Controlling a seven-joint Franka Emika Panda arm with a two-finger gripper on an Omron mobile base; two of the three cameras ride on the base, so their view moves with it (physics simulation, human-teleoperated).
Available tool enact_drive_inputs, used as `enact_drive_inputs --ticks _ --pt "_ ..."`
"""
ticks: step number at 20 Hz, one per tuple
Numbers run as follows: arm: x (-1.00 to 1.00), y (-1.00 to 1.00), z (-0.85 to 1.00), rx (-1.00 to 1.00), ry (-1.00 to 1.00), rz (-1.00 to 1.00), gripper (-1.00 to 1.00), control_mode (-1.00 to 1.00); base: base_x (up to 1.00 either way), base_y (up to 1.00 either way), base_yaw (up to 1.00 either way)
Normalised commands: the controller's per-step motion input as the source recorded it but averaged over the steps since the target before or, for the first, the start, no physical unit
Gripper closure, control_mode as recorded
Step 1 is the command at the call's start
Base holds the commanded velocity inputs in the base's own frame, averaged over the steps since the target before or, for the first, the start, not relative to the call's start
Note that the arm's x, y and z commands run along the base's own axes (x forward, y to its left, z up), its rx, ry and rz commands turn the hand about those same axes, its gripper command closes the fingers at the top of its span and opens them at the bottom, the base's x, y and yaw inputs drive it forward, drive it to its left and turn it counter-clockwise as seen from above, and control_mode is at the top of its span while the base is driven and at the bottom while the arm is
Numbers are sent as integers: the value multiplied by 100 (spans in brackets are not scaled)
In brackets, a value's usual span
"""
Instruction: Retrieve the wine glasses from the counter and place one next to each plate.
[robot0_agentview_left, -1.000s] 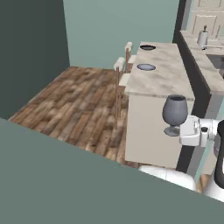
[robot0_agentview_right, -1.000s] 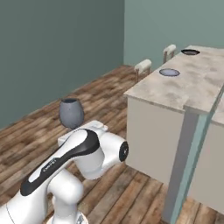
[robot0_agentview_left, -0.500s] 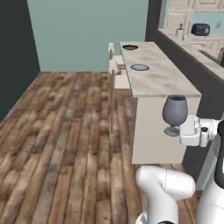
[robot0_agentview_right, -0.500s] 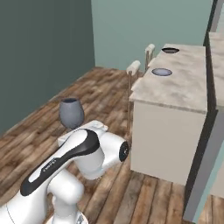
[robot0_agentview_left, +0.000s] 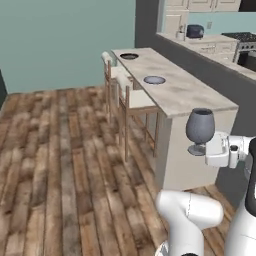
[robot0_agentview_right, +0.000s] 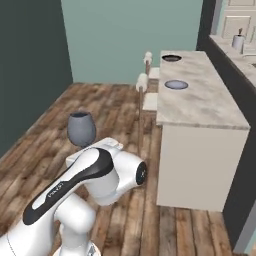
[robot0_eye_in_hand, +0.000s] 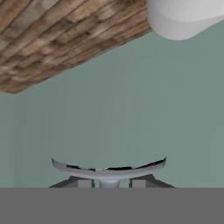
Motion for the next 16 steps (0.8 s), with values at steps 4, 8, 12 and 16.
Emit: enact_drive_inputs --ticks 4,8,12,16 --pt "0 0 0 0 0 0 100 100 100 100 -45" --pt "0 0 0 0 0 0 100 100 100 100 -49" --pt "0 0 0 0 0 0 100 100 100 100 -50" --pt "0 0 0 0 0 0 100 100 100 100 -51"
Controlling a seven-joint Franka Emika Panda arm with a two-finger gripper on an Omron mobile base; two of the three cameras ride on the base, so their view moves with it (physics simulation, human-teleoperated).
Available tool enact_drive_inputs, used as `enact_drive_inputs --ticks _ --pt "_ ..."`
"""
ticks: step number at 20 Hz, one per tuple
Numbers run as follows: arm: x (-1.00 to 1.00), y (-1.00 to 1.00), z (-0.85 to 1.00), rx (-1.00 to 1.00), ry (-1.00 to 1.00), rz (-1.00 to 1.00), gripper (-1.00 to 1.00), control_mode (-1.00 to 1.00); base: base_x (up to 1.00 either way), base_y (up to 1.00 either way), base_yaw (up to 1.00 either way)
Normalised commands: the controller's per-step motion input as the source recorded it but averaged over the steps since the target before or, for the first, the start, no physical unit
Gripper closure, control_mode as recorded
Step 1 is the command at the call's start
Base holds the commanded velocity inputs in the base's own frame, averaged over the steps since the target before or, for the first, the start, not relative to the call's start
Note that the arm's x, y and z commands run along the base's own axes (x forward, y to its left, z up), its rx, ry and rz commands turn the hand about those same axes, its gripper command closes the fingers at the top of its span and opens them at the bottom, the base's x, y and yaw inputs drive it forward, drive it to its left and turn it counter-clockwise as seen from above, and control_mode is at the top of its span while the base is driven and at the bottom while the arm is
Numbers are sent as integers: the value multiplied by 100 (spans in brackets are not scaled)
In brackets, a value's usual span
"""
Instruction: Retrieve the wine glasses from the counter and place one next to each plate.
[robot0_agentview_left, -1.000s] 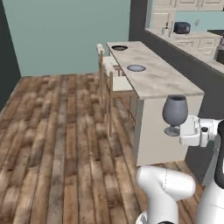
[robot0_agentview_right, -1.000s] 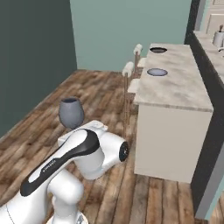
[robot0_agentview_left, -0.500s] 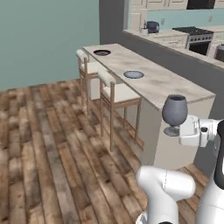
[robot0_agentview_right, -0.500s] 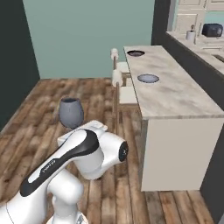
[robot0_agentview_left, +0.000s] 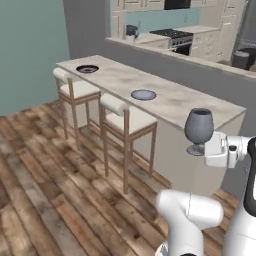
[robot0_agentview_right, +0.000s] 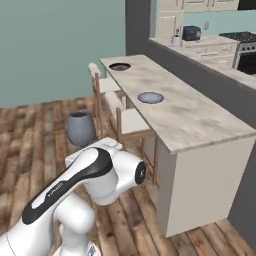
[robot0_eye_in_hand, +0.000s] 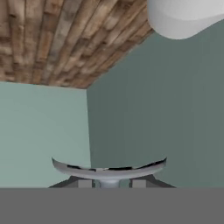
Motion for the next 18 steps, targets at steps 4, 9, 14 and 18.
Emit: enact_drive_inputs --ticks 4,9,14,18 --pt "0 0 0 0 0 0 100 100 100 100 -52" --pt "0 0 0 0 0 0 100 100 95 100 -53" --pt "0 0 0 0 0 0 100 100 51 100 -51" --pt "0 0 0 0 0 0 100 100 49 100 -51"
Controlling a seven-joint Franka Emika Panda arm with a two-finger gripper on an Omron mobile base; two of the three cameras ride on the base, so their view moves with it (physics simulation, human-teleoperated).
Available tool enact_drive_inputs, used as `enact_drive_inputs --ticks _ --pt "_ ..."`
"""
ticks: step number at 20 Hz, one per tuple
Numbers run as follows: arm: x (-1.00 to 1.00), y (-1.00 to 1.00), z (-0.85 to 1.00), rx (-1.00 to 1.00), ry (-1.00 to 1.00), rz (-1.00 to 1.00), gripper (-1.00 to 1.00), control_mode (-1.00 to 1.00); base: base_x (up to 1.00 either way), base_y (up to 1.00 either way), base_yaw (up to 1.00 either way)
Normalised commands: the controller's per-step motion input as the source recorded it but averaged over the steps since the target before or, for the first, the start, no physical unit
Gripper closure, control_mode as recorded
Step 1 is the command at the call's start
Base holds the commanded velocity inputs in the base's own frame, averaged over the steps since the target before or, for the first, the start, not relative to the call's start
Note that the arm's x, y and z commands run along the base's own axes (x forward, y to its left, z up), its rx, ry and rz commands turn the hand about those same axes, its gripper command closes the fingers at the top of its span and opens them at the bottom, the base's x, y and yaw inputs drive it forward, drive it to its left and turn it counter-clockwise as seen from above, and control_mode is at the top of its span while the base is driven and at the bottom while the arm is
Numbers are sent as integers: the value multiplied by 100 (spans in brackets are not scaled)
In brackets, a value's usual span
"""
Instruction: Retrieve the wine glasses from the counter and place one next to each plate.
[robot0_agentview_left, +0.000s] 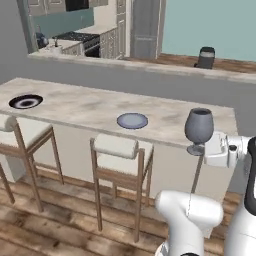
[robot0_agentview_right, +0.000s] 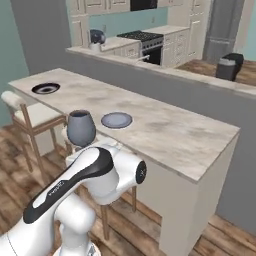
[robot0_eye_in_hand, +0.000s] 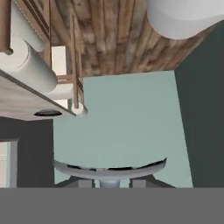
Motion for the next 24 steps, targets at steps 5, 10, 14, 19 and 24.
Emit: enact_drive_inputs --ticks 5,10,14,19,24 --pt "0 0 0 0 0 0 100 100 38 100 -53" --pt "0 0 0 0 0 0 100 100 16 100 -64" --pt "0 0 0 0 0 0 100 100 30 81 -53" --pt "0 0 0 0 0 0 100 100 69 66 -27" --pt "0 0 0 0 0 0 100 100 61 23 -4"
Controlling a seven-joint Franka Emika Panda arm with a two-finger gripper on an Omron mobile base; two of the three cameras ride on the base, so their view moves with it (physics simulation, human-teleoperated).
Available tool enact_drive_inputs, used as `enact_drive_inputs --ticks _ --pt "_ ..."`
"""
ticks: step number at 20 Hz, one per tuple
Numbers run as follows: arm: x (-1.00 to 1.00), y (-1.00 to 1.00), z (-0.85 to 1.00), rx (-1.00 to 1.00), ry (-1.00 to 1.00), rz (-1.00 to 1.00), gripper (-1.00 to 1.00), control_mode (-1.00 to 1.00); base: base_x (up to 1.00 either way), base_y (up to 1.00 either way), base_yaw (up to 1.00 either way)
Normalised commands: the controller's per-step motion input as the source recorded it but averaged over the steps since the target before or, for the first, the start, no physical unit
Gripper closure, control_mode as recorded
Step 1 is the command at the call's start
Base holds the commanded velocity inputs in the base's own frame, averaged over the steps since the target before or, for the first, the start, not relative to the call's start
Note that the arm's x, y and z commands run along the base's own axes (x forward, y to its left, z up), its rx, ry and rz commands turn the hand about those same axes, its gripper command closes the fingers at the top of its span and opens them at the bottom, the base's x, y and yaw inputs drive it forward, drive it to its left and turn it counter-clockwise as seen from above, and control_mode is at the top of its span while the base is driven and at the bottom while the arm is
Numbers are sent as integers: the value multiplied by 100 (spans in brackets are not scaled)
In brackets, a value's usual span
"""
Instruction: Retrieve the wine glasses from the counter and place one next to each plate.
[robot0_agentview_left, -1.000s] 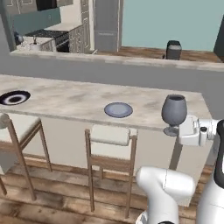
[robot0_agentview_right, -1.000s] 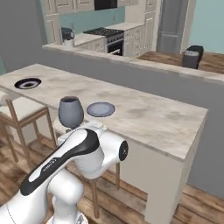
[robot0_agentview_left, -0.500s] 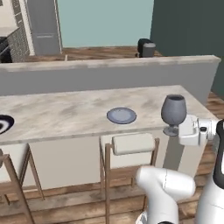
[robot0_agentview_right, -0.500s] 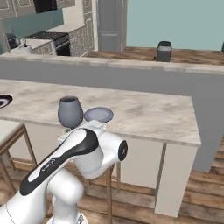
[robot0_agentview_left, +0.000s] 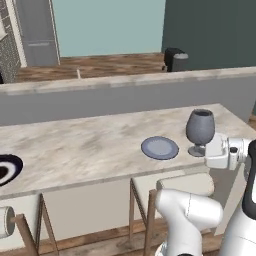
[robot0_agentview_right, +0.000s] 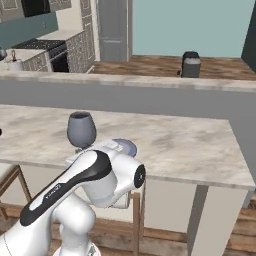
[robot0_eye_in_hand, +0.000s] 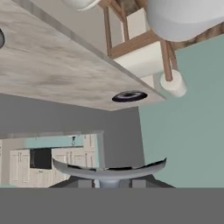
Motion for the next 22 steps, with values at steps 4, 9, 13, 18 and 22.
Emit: enact_drive_inputs --ticks 4,9,13,18,22 --pt "0 0 0 0 0 0 100 100 59 -35 8" --pt "0 0 0 0 0 0 100 100 35 -54 29" --pt "0 0 0 0 0 0 100 100 2 -73 50" --pt "0 0 0 0 0 0 100 100 2 -75 41" --pt "0 0 0 0 0 0 100 100 24 -45 19"
